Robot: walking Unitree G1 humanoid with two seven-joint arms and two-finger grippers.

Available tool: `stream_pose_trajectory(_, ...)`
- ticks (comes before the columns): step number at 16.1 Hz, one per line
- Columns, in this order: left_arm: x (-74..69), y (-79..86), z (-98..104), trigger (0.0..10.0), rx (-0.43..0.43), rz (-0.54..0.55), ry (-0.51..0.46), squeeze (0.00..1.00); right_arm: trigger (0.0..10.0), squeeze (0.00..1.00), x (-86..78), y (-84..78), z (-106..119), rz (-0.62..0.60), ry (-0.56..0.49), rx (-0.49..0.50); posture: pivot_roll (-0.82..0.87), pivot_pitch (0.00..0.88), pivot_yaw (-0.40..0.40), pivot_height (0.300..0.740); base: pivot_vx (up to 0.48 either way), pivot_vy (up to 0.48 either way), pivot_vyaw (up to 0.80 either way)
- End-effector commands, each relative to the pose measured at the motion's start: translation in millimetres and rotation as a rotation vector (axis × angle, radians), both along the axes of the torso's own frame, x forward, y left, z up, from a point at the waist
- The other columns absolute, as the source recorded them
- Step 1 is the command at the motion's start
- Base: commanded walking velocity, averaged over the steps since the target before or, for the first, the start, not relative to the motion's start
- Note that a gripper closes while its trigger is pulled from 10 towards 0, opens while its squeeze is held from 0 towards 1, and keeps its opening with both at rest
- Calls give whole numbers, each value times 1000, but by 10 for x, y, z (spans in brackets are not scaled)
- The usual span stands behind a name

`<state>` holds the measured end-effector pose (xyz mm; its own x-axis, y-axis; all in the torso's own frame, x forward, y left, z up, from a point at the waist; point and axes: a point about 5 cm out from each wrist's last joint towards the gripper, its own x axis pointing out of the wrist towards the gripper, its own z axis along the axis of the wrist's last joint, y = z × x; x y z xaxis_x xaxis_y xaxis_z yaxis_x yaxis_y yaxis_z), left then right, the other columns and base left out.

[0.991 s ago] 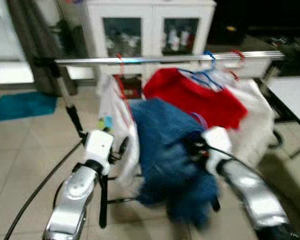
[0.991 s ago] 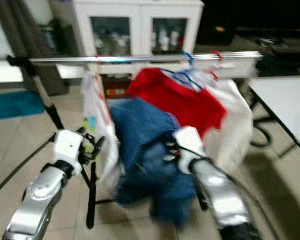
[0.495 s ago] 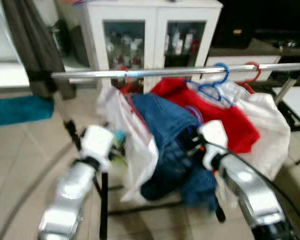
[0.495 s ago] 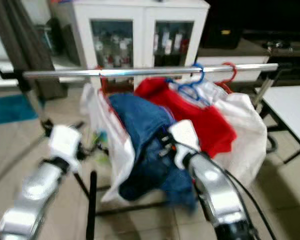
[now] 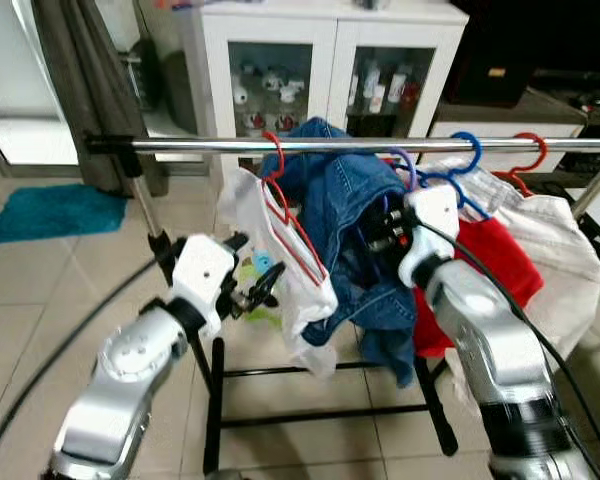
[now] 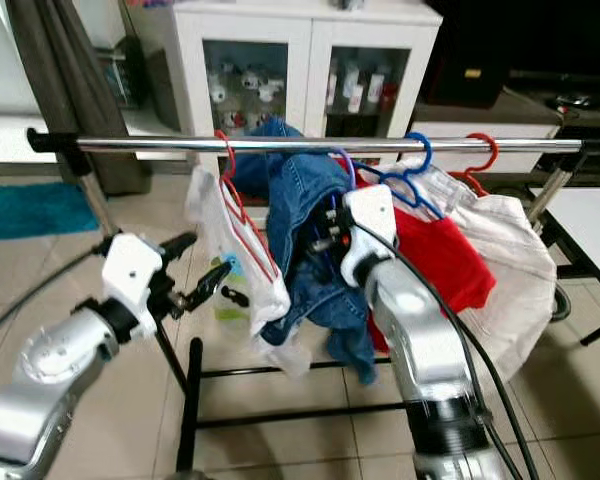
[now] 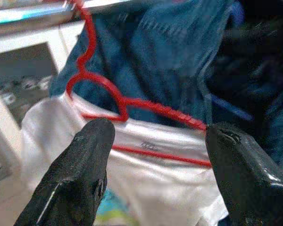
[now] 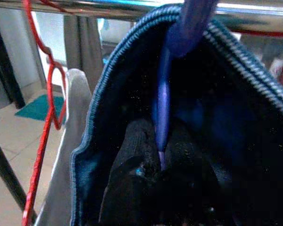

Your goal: Hang hanger

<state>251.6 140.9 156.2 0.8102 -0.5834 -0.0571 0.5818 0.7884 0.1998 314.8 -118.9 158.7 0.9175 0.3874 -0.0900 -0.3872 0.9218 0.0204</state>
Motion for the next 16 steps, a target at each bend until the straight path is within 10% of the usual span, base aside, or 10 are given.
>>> stream_pose_trajectory(1,12,-18,53,10000,-2,-36,5,0,10000,0,94,-18,131,-43,-26,20,90,19,-24,740,0,0,0)
stream_pose_trajectory(10,8,-167,65,10000,2,-169,84,0,10000,0,677,177,104,-146,140,-45,92,34,-24,740,0,0,0)
stream_pose_trajectory(16,-69,-208,37,10000,-2,-244,139,0,10000,0,672,195,-117,-109,275,-90,89,36,-29,740,0,0,0)
